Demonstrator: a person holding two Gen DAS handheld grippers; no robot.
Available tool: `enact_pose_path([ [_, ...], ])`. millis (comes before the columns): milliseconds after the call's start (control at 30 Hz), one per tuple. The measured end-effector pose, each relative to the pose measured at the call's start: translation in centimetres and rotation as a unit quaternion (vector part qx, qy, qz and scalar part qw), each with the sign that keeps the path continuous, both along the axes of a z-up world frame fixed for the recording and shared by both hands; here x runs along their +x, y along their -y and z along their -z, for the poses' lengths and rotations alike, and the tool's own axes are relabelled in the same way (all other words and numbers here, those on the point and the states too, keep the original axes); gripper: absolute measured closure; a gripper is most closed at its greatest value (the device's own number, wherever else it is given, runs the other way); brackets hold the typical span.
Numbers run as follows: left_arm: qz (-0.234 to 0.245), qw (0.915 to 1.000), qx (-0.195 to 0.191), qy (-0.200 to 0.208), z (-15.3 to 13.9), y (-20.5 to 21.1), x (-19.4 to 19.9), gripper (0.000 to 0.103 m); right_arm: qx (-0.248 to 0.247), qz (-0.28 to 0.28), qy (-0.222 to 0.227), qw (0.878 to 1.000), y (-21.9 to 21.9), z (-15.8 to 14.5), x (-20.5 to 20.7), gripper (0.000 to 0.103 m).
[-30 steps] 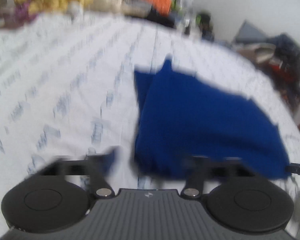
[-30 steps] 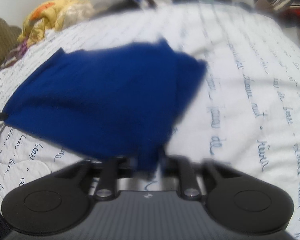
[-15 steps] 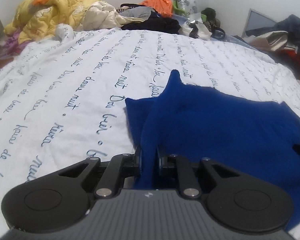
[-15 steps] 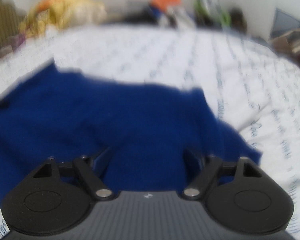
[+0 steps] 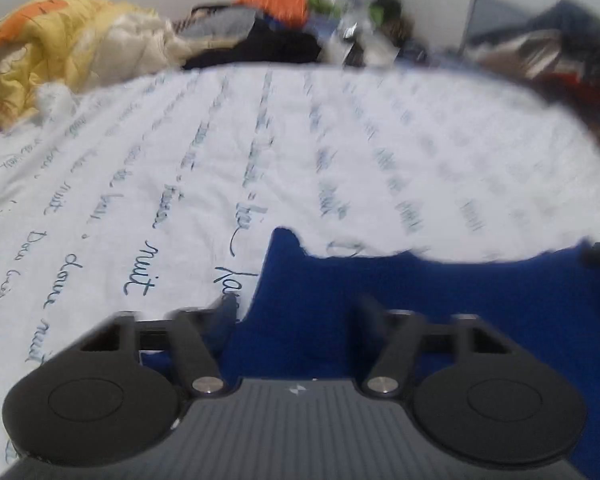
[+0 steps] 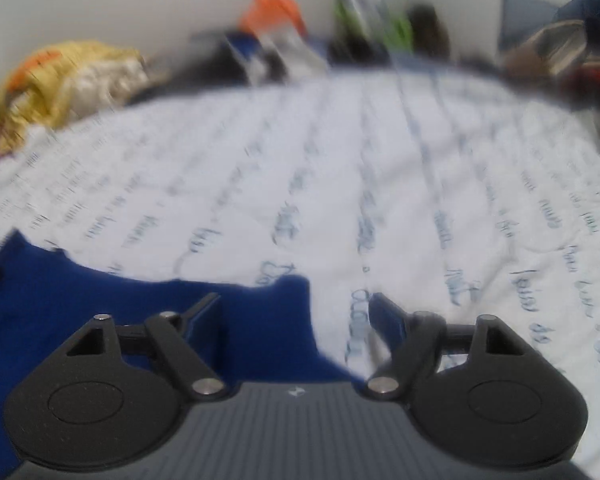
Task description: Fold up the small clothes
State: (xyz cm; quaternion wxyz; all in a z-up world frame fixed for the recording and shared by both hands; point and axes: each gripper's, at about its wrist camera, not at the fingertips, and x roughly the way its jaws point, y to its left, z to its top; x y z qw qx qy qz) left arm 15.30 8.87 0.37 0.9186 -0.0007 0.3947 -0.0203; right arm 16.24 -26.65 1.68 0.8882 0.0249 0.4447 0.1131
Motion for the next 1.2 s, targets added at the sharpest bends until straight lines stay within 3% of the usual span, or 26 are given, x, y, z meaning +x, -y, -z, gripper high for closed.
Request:
enact_pose_path([
  [33, -0.002, 0.9999, -0.003, 0.011, -0.1, -0.2, 0.1, 0.082, 0.017, -0.005, 0.003, 1.000, -0.1, 0.0, 0.2, 0.090],
  [67, -0.007, 0.9999, 0.002, 0.012, -0.2, -0.2, 0.2, 0.088, 0.026, -0.015, -0.002, 1.000, -0.3, 0.0, 0.2, 0.095],
  [200, 0.002, 0.9995, 0.013, 0.030, 0.3, -0.3, -0.5, 0.087, 0.035, 0.005, 0.060, 0.998, 1.1, -1.5, 0.1, 0.095],
  [300, -0.008, 0.9994, -0.005, 0.034, 0.5, -0.6, -0.7, 0.087, 0.028, 0.004, 0.045, 0.999, 1.2, 0.9, 0.4, 0.094],
  [367, -0.009, 0.9991, -0.009, 0.040, 0.6, -0.9, -0.9, 0.085, -0.004, -0.008, 0.064, 0.998, 0.3, 0.9, -0.1, 0.089],
  [400, -0.008, 0.9989, -0.009, 0.045, 0.7, -0.9, -1.0, 0.084, -0.014, -0.005, 0.059, 0.998, 0.0, 0.5, 0.0, 0.082],
  [433, -0.009, 0.9987, -0.011, 0.049, 0.8, -1.0, -1.2, 0.083, -0.021, 0.004, 0.053, 0.998, 0.0, 0.0, 0.3, 0.067],
  [467, -0.012, 0.9985, -0.014, 0.052, 0.9, -1.1, -1.3, 0.082, -0.026, 0.021, 0.063, 0.997, 0.2, -0.7, 0.2, 0.061],
  [533, -0.017, 0.9981, -0.021, 0.056, 0.9, -1.4, -1.5, 0.080, -0.025, 0.049, 0.108, 0.993, 0.3, -3.0, -0.8, 0.057],
  [600, -0.017, 0.9979, -0.023, 0.058, 0.9, -1.4, -1.5, 0.080, 0.014, 0.032, 0.134, 0.990, -0.4, -4.6, -2.0, 0.053],
  [667, -0.017, 0.9977, -0.027, 0.060, 1.0, -1.6, -1.6, 0.080, 0.015, -0.016, 0.130, 0.991, -2.6, -4.4, -2.6, 0.037],
  [767, -0.017, 0.9971, -0.040, 0.062, 1.1, -2.0, -1.7, 0.080, -0.059, -0.058, 0.080, 0.993, -5.5, -0.3, -2.1, 0.035],
  [800, -0.018, 0.9969, -0.046, 0.062, 1.1, -2.2, -1.7, 0.080, -0.050, -0.048, 0.076, 0.995, -5.2, 1.1, -2.3, 0.033],
  [900, -0.019, 0.9953, -0.070, 0.064, 1.3, -2.9, -1.7, 0.080, -0.005, -0.022, 0.064, 0.998, -3.6, 1.1, -1.6, 0.030],
  [1000, -0.025, 0.9930, -0.095, 0.065, 1.4, -3.6, -1.8, 0.080, -0.013, -0.025, 0.067, 0.997, -3.8, 1.2, -1.6, 0.030],
  [1200, -0.027, 0.9923, -0.101, 0.067, 1.4, -3.7, -1.8, 0.080, -0.018, -0.021, 0.070, 0.997, -3.9, 1.3, -1.7, 0.029],
])
